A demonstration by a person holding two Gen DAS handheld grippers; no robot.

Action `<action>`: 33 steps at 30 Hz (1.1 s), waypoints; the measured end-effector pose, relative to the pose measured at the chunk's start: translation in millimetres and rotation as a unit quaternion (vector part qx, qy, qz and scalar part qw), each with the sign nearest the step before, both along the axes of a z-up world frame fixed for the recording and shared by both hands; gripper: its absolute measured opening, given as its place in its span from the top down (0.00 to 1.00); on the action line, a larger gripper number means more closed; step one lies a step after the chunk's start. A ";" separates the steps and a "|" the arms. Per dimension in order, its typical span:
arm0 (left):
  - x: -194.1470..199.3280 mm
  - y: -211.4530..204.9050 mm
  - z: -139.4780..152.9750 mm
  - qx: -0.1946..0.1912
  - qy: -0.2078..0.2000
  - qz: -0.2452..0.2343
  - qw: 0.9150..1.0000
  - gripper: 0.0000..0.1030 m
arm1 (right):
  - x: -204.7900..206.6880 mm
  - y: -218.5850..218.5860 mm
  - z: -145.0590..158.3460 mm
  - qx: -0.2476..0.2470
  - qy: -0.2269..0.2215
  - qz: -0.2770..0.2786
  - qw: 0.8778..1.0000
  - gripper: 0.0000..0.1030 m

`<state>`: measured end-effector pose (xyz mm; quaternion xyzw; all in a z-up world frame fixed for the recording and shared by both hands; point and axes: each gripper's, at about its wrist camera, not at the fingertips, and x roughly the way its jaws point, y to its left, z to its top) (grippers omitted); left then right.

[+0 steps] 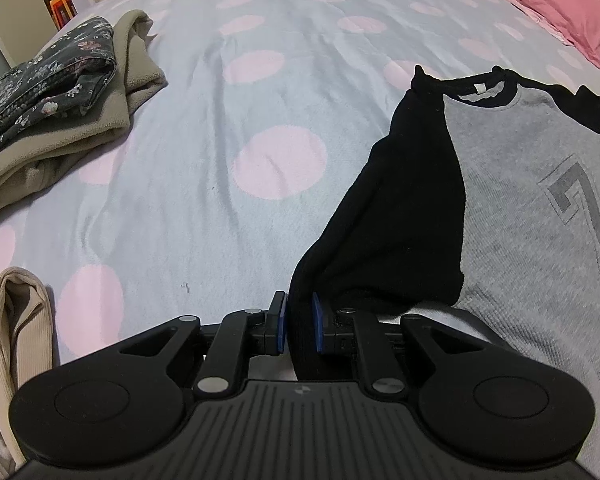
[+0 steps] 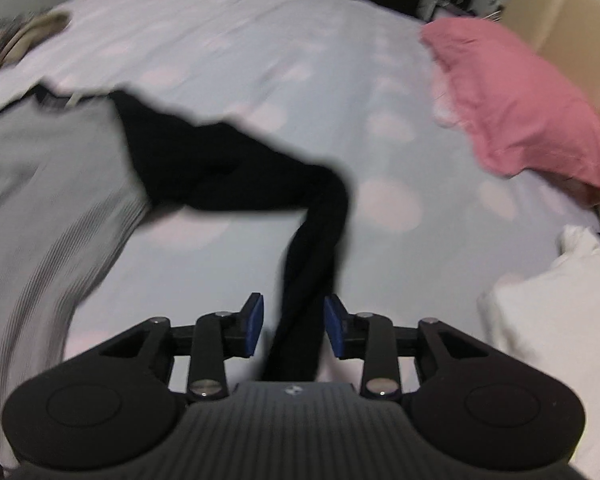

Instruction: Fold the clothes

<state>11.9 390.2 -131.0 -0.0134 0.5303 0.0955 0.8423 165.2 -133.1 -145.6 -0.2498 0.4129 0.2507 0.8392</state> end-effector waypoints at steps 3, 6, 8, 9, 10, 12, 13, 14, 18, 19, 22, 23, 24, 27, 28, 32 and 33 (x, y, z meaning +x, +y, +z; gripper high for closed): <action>-0.2 -2.9 0.5 0.006 0.003 -0.002 1.000 0.89 | -5.9 6.6 -20.8 -0.068 -0.031 -0.014 0.997 0.70; 0.0 -2.6 0.2 0.007 0.004 -0.003 1.000 0.89 | 1.8 -7.1 -8.1 -0.031 0.011 -0.025 0.999 0.90; 0.2 -1.8 -0.6 0.006 0.004 -0.002 1.000 0.89 | 10.0 -23.6 12.5 0.037 0.064 -0.033 0.997 0.90; 0.5 -1.4 -1.0 0.005 0.004 -0.001 1.000 0.89 | 14.5 -34.3 27.0 0.080 0.093 -0.036 0.992 0.90; 0.9 -1.5 -1.3 0.005 0.005 -0.001 1.000 0.89 | 18.0 -47.7 39.5 0.132 0.130 -0.038 0.982 0.90; 1.1 -2.6 -1.8 0.008 0.005 -0.002 1.000 0.89 | 29.5 -85.9 67.0 0.275 0.200 -0.042 0.940 0.90; 0.8 -3.4 -1.8 0.010 0.006 -0.004 1.000 0.89 | 32.8 -104.0 79.6 0.321 0.202 -0.049 0.924 0.90; 0.7 -3.8 -1.8 0.010 0.006 -0.004 1.000 0.89 | 37.0 -117.7 85.0 0.336 0.206 -0.055 0.917 0.89; 0.9 -2.5 -0.8 0.008 0.007 -0.002 1.000 0.89 | 50.4 -145.1 69.3 0.273 0.223 -0.092 0.931 0.73; 1.0 -2.7 -0.7 0.008 0.007 -0.001 1.000 0.89 | 52.7 -148.0 58.7 0.224 0.206 -0.123 0.945 0.69; 1.6 -3.9 -1.5 0.010 0.008 -0.001 1.000 0.89 | 51.4 -149.7 33.1 0.082 0.145 -0.190 0.968 0.67; 2.0 -4.5 -1.7 0.011 0.009 -0.002 1.000 0.89 | 46.6 -149.3 29.7 0.082 0.148 -0.179 0.969 0.67; 2.3 -4.9 -2.1 0.013 0.009 -0.004 1.000 0.89 | 40.4 -149.9 27.7 0.105 0.165 -0.168 0.966 0.67; 3.0 -3.8 -3.2 0.011 0.010 -0.002 1.000 0.89 | 12.4 -145.8 23.0 0.131 0.184 -0.149 0.963 0.67; 3.3 -3.3 -3.5 0.010 0.010 -0.001 1.000 0.89 | 0.8 -143.8 20.0 0.132 0.186 -0.146 0.963 0.67; 2.9 -5.1 -2.6 0.014 0.011 -0.003 1.000 0.89 | -43.0 -143.8 14.2 0.161 0.173 -0.150 0.960 0.67; 2.3 -5.3 -2.4 0.014 0.011 -0.003 1.000 0.89 | -55.4 -142.7 15.6 0.169 0.162 -0.146 0.961 0.69</action>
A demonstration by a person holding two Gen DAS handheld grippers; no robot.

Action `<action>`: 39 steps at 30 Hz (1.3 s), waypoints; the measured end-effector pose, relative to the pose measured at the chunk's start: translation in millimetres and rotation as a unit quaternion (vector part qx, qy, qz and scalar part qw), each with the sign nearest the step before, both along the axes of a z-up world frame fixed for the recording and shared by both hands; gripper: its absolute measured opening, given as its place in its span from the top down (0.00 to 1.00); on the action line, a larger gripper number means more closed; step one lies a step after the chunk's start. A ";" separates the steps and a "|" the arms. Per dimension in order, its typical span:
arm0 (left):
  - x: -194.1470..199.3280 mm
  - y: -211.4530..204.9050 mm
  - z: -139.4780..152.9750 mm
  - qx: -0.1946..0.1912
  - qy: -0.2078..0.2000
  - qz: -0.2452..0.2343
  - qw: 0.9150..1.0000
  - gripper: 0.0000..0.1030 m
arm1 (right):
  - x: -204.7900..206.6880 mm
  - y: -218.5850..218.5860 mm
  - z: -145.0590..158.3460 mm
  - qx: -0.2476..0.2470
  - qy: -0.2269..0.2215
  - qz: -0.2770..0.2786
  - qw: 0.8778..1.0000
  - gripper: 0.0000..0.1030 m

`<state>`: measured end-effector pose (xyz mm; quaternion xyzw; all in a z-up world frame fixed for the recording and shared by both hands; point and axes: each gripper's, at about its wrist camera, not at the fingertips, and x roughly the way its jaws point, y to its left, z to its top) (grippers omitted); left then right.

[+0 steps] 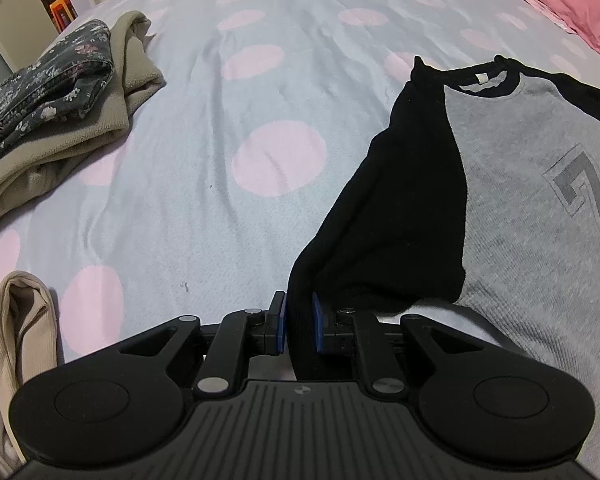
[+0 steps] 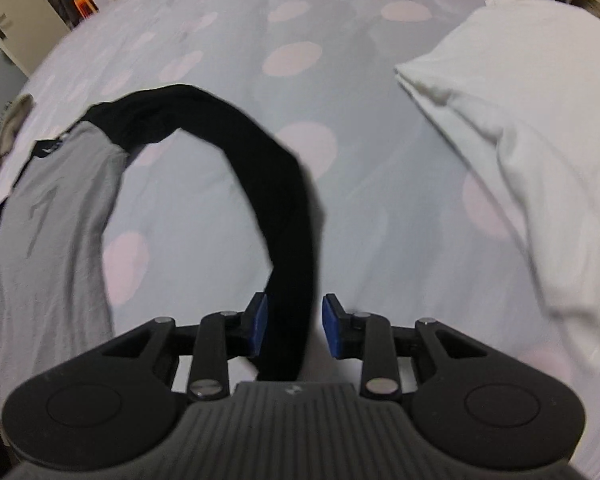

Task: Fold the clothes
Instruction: 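Grasp the black sleeve cuff with the right gripper and lift it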

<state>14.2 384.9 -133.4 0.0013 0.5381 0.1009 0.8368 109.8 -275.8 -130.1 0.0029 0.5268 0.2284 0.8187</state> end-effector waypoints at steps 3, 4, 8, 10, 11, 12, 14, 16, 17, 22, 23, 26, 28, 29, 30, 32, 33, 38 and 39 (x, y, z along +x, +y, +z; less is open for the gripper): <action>-1.2 -0.2 0.4 0.000 0.000 0.001 1.000 0.89 | -34.5 13.1 3.0 -0.062 -0.102 0.063 0.991 0.69; -1.3 -0.2 0.5 -0.001 0.000 0.002 1.000 0.89 | -48.2 23.2 0.3 -0.103 -0.140 0.093 0.980 0.69; -1.2 -1.0 0.8 -0.001 0.001 0.006 1.000 0.89 | -85.5 48.3 -19.6 -0.185 -0.217 0.177 0.942 0.73; -1.1 -1.4 1.0 -0.001 0.002 0.007 1.000 0.89 | -94.3 63.6 -41.5 -0.242 -0.243 0.216 0.914 0.73; -1.3 -1.5 1.2 -0.001 0.002 0.007 1.000 0.89 | -97.6 71.3 -53.7 -0.282 -0.261 0.235 0.893 0.73; -1.5 -1.5 1.3 -0.001 0.002 0.007 1.000 0.89 | -100.1 72.8 -59.1 -0.307 -0.273 0.248 0.877 0.80; -1.8 -1.5 1.5 -0.001 0.003 0.006 1.000 0.89 | -100.8 71.8 -62.4 -0.330 -0.284 0.257 0.863 0.93; -1.8 -0.9 0.8 -0.002 0.003 0.007 1.000 0.89 | -89.0 57.0 -38.6 -0.273 -0.277 0.206 0.898 0.93; -1.7 -0.3 0.2 -0.003 0.003 0.008 1.000 0.89 | -76.7 44.7 -23.0 -0.222 -0.263 0.161 0.925 0.93; -1.1 -1.0 -1.2 -0.001 0.004 0.006 1.000 0.89 | -22.1 -66.2 30.6 0.131 -0.153 -0.083 0.976 0.93; -1.4 -0.8 -1.0 -0.001 0.004 0.006 1.000 0.89 | -17.9 -84.0 33.2 0.143 -0.156 -0.127 0.969 0.93; -2.0 0.2 0.1 -0.004 0.005 0.007 1.000 0.89 | -2.0 -104.8 29.7 0.016 -0.143 -0.201 0.969 0.86; -2.0 0.0 1.2 -0.003 0.006 0.006 1.000 0.89 | 2.7 -103.7 26.2 -0.071 -0.141 -0.207 0.966 0.86; -1.9 0.0 1.9 -0.003 0.007 0.006 1.000 0.89 | 2.1 -100.0 24.9 -0.097 -0.146 -0.199 0.964 0.86; -1.5 0.1 3.0 -0.003 0.007 0.007 1.000 0.89 | 1.2 -95.2 22.9 -0.109 -0.152 -0.188 0.964 0.85; -0.5 0.5 5.1 -0.004 0.007 0.011 1.000 0.89 | -0.6 -85.3 18.8 -0.129 -0.163 -0.168 0.964 0.84; 0.0 0.4 6.0 -0.005 0.007 0.012 1.000 0.89 | -3.7 -76.5 16.8 -0.133 -0.173 -0.140 0.966 0.81; 1.6 -3.9 7.6 0.000 0.009 0.008 1.000 0.89 | -9.9 -18.1 -15.0 -0.263 -0.234 0.041 0.935 0.71; 1.8 -4.6 7.3 0.001 0.010 0.007 1.000 0.89 | -8.1 -11.0 -21.7 -0.282 -0.241 0.066 0.926 0.70</action>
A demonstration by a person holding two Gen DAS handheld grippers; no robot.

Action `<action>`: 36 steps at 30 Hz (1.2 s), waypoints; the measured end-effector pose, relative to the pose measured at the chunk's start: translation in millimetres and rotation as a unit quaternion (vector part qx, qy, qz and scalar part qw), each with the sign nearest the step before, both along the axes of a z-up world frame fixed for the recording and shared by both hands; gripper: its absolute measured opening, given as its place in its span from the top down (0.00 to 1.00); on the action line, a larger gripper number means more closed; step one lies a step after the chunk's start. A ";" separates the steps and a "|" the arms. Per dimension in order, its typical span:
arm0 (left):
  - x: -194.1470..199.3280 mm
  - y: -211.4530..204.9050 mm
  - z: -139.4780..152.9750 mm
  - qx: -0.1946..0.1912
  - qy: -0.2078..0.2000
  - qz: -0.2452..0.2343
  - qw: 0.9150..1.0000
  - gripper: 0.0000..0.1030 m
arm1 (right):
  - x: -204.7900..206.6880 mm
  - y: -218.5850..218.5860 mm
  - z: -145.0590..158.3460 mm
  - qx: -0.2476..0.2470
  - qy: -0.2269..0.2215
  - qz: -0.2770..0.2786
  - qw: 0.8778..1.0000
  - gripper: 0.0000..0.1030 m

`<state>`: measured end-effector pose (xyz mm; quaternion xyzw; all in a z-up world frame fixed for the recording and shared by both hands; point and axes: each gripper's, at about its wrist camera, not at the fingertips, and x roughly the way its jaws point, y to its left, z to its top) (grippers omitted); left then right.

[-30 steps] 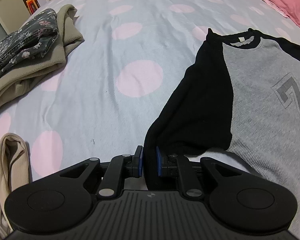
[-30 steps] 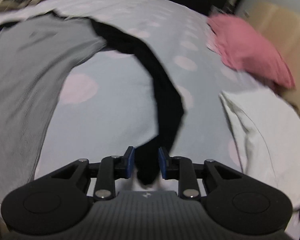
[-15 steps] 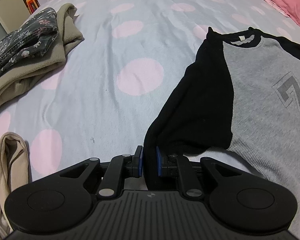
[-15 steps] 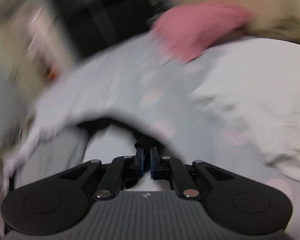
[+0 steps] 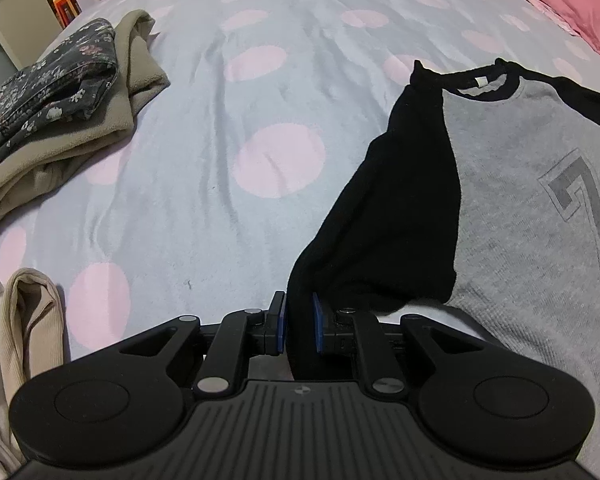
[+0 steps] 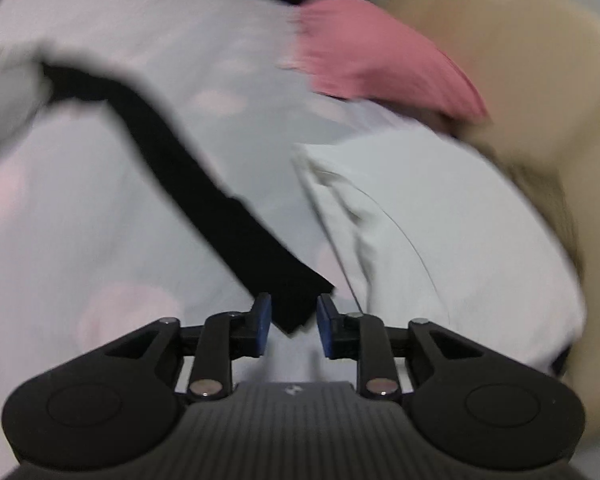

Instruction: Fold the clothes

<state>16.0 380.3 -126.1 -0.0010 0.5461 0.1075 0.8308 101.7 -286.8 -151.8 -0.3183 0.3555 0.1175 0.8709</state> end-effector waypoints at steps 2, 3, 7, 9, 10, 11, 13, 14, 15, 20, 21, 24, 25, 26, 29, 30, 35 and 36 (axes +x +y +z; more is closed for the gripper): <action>0.4 -1.0 -0.6 0.002 0.002 -0.002 1.000 0.89 | 7.8 5.4 -2.7 0.001 0.004 0.024 1.000 0.69; 0.7 -1.0 -1.0 0.003 0.002 -0.002 1.000 0.89 | 11.9 7.9 -3.6 0.004 0.006 0.035 0.999 0.66; 1.2 -0.1 -2.6 0.004 0.005 -0.001 1.000 0.89 | 43.1 6.9 0.4 0.037 0.050 0.074 0.995 0.54; 1.4 0.4 -3.9 0.004 0.006 -0.001 1.000 0.89 | 63.2 4.9 2.5 0.056 0.072 0.082 0.992 0.54; 1.3 0.0 -4.2 0.005 0.006 -0.001 1.000 0.89 | 71.0 4.5 4.6 0.068 0.083 0.081 0.991 0.54; 1.3 -0.5 -4.4 0.006 0.006 -0.001 1.000 0.89 | 80.5 4.9 4.2 0.079 0.102 0.081 0.988 0.54; 1.1 -0.7 -4.6 0.006 0.006 -0.002 1.000 0.89 | 92.4 7.1 3.8 0.093 0.146 0.085 0.981 0.66; 1.0 -0.6 -4.6 0.005 0.006 -0.002 1.000 0.89 | 91.0 9.4 3.0 0.089 0.161 0.097 0.978 0.93; 1.0 -0.6 -4.7 0.005 0.006 -0.002 1.000 0.89 | 85.3 12.6 4.9 0.082 0.162 0.113 0.977 0.95; 0.1 3.0 -6.5 -0.003 0.003 0.001 1.000 0.89 | 41.7 13.3 24.3 0.048 0.119 0.176 0.976 0.97; -0.3 3.1 -6.3 -0.003 0.003 0.001 1.000 0.89 | 30.1 11.4 26.8 0.019 0.093 0.184 0.978 0.97; -1.3 3.3 -5.3 -0.003 0.001 0.000 1.000 0.89 | -6.1 5.5 33.4 -0.077 0.010 0.206 0.975 0.97; -1.4 3.7 -4.9 -0.004 0.001 0.001 1.000 0.89 | -13.8 2.3 33.8 -0.094 -0.007 0.210 0.973 0.97; -1.6 4.2 -4.5 -0.005 0.001 0.002 1.000 0.89 | -20.8 -1.2 33.9 -0.108 -0.022 0.212 0.971 0.97; -1.7 5.2 -3.8 -0.006 0.001 0.002 1.000 0.89 | -35.3 -6.2 25.6 -0.129 -0.028 0.227 0.965 0.97; -1.6 5.2 -3.8 -0.006 0.001 0.002 1.000 0.89 | -38.8 -6.8 21.0 -0.131 -0.022 0.234 0.963 0.97; -1.1 5.0 -1.2 -0.005 0.001 0.001 1.000 0.89 | -48.6 9.0 -4.7 -0.148 0.051 0.265 0.952 0.88; -1.5 5.7 -0.1 -0.004 0.000 0.002 1.000 0.89 | -48.9 11.6 -1.3 -0.126 0.056 0.262 0.955 0.82</action>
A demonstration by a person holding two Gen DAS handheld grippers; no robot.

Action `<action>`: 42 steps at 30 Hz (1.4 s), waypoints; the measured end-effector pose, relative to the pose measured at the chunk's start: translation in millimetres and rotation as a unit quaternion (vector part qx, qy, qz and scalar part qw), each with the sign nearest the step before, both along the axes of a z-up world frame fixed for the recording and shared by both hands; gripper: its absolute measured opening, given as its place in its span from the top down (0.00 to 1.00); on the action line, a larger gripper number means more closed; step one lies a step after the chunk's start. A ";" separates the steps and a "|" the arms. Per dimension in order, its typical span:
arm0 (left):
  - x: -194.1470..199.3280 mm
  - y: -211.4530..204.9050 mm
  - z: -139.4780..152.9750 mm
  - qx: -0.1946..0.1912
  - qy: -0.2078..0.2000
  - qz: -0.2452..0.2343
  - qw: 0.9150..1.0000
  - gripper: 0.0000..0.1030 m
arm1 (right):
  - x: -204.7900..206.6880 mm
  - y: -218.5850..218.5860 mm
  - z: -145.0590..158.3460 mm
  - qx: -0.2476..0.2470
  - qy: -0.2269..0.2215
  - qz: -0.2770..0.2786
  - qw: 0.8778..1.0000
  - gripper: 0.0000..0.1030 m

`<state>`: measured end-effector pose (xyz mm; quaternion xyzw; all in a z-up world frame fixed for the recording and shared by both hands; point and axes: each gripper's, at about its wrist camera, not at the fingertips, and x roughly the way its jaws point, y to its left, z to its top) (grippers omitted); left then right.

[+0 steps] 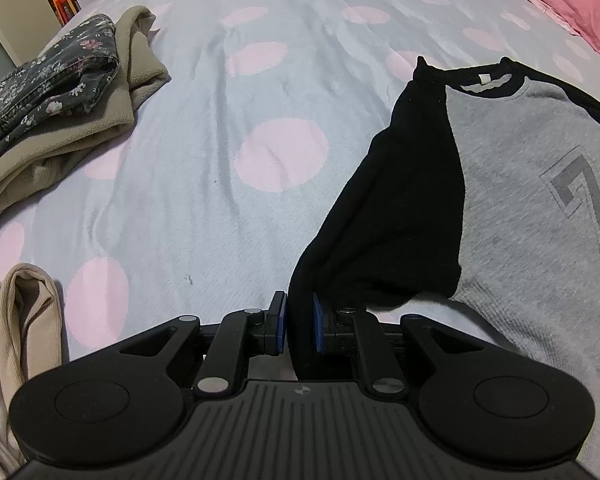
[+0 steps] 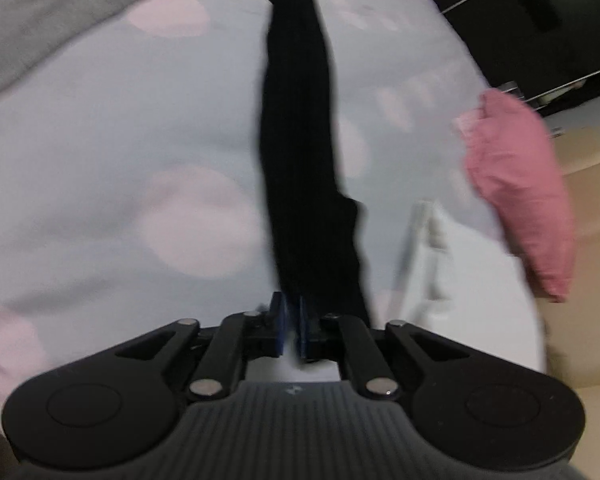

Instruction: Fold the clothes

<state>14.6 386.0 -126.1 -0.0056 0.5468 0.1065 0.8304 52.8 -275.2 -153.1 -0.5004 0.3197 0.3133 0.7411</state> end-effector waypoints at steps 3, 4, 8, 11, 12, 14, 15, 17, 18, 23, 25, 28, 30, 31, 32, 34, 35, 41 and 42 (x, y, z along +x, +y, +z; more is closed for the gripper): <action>-1.8 3.2 3.5 0.001 -0.002 0.003 1.000 0.89 | 2.7 8.0 22.9 0.071 0.016 -0.022 0.997 0.80; -3.0 4.8 5.3 0.002 -0.004 0.004 1.000 0.88 | 2.9 12.3 31.1 0.092 0.024 -0.024 0.995 0.80; -11.0 11.7 14.4 0.001 -0.011 0.011 1.000 0.82 | -9.8 50.2 54.4 0.133 0.052 0.013 0.990 0.77; -19.7 16.7 26.1 0.000 -0.013 0.012 1.000 0.82 | -25.2 94.3 67.6 0.139 0.081 0.060 0.985 0.77; -22.8 17.6 31.9 0.001 -0.013 0.008 1.000 0.82 | -30.0 109.7 72.4 0.138 0.094 0.078 0.983 0.77; -30.0 18.6 45.5 -0.003 -0.018 0.002 1.000 0.81 | -44.9 144.7 82.3 0.130 0.120 0.114 0.978 0.76; -34.4 18.9 51.7 -0.007 -0.019 -0.002 1.000 0.81 | -52.4 160.8 86.3 0.126 0.132 0.131 0.974 0.76; -45.1 18.0 57.9 -0.021 -0.016 -0.006 1.000 0.78 | -68.6 193.7 94.3 0.127 0.159 0.155 0.967 0.76; -51.1 16.2 57.8 -0.030 -0.013 -0.008 0.999 0.78 | -77.5 210.8 98.3 0.134 0.175 0.161 0.962 0.76; -87.8 -7.5 35.7 -0.083 0.027 -0.042 0.995 0.78 | -143.3 277.6 97.1 0.148 0.224 0.200 0.942 0.69; -103.6 -20.0 22.9 -0.104 0.048 -0.063 0.991 0.78 | -179.2 298.7 85.4 0.135 0.231 0.231 0.935 0.67; -126.1 -36.0 8.8 -0.127 0.064 -0.092 0.986 0.78 | -224.6 321.8 64.6 0.114 0.223 0.269 0.930 0.66; -138.5 -44.1 1.5 -0.134 0.069 -0.104 0.983 0.78 | -255.8 337.9 53.8 0.121 0.222 0.278 0.927 0.66; -144.1 -47.5 -2.6 -0.134 0.071 -0.106 0.983 0.78 | -267.6 344.1 49.9 0.129 0.226 0.280 0.924 0.67; -148.6 -49.1 -6.2 -0.135 0.072 -0.107 0.982 0.78 | -280.8 351.7 45.7 0.137 0.227 0.284 0.922 0.66; -154.5 -48.1 -9.0 -0.140 0.064 -0.104 0.983 0.77 | -310.1 366.0 34.1 0.144 0.192 0.307 0.921 0.65; -156.3 -45.7 -9.1 -0.147 0.058 -0.097 0.983 0.77 | -323.1 371.6 26.4 0.137 0.171 0.322 0.921 0.65; -161.3 -39.3 -7.5 -0.171 0.041 -0.074 0.982 0.77 | -351.8 396.5 -14.3 0.111 0.115 0.318 0.934 0.65; -162.0 -40.1 -7.9 -0.169 0.039 -0.075 0.982 0.77 | -353.9 400.1 -20.1 0.109 0.107 0.312 0.938 0.65</action>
